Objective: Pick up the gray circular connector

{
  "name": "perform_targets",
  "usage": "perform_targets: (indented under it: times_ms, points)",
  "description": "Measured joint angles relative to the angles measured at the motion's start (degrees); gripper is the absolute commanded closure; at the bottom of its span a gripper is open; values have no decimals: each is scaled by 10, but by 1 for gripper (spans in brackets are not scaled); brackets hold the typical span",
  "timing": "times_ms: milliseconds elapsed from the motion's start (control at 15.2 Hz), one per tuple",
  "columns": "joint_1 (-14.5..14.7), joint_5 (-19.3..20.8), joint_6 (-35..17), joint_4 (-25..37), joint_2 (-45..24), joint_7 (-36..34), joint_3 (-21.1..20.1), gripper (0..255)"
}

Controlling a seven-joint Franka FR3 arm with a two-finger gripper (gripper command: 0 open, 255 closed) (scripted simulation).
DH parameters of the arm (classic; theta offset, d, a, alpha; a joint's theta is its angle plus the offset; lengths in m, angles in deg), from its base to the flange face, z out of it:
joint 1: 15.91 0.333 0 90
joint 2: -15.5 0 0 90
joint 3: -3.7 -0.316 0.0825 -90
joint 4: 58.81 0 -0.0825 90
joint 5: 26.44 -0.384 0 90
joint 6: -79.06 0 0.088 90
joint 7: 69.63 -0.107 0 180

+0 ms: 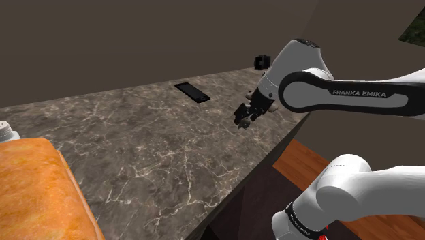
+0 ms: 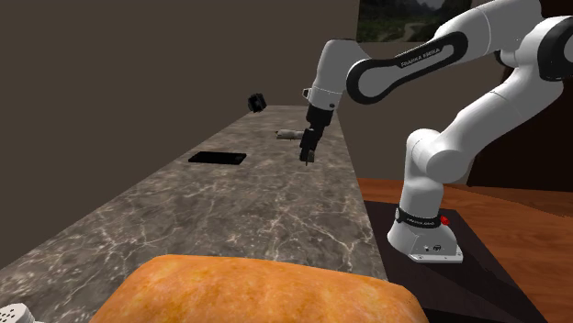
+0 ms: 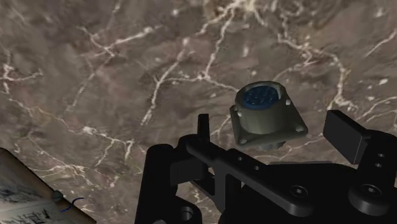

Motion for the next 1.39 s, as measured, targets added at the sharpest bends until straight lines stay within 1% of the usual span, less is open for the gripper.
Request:
perform_targets:
  times_ms: [66,132,792,1386]
  points:
    - [0,0,-6,-6,-1,-1,-1,0]
    - [0,0,-10,-8,-1,-1,-1,255]
    - [0,-1,-13,-11,-1,-1,-1,255]
    - [0,1,54,43,13,1,2,255]
